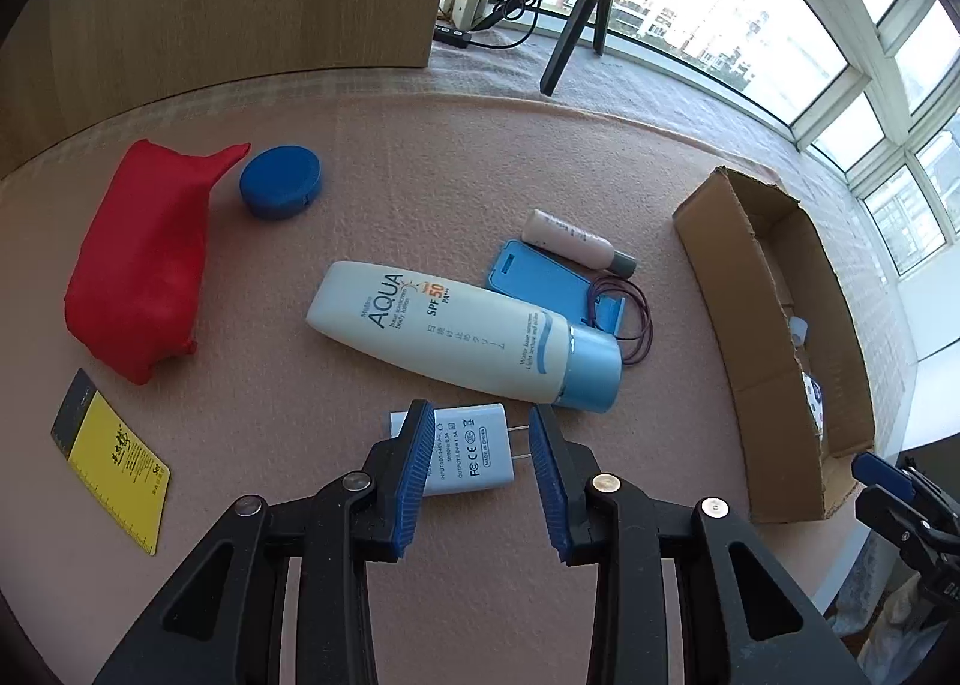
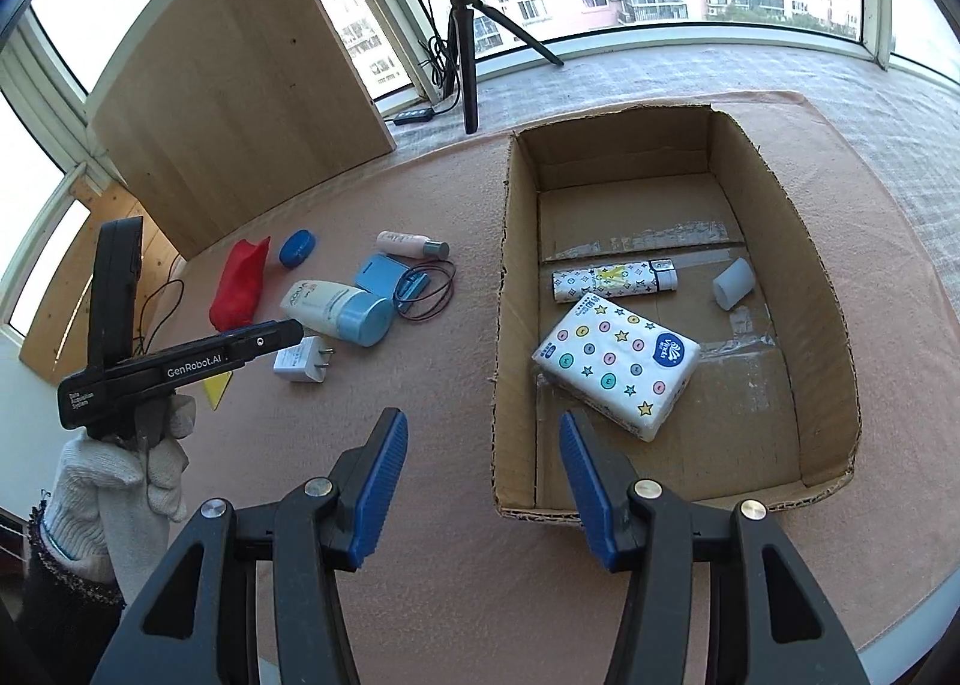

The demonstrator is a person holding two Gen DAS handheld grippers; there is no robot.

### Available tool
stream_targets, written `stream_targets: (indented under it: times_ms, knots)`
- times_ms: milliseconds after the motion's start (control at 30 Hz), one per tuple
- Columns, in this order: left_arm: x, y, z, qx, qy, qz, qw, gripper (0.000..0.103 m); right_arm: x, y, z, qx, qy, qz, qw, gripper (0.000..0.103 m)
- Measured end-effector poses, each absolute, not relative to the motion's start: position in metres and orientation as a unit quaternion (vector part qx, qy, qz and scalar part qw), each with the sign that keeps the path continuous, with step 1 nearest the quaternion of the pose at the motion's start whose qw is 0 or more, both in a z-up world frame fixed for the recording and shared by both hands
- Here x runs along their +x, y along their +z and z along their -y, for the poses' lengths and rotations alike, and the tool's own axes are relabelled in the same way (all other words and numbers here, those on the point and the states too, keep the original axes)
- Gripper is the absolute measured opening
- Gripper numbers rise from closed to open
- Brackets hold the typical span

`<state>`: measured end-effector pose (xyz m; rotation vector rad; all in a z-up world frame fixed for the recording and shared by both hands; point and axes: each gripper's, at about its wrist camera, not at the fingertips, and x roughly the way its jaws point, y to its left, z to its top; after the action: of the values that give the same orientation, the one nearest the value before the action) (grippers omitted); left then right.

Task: Organize objects
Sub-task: 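Move the left tool to the white charger and close on it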

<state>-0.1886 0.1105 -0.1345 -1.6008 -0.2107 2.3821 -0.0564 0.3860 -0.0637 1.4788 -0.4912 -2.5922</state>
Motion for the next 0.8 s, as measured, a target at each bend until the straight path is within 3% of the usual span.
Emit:
stream_targets:
  times_ms: [800]
  knots:
    - [-0.198,-0.158,-0.118,-0.575,0.800,0.053,0.162,0.035,-0.046,-0.065,-0.365,0.502,-0.847,0.165,0.050,0.049]
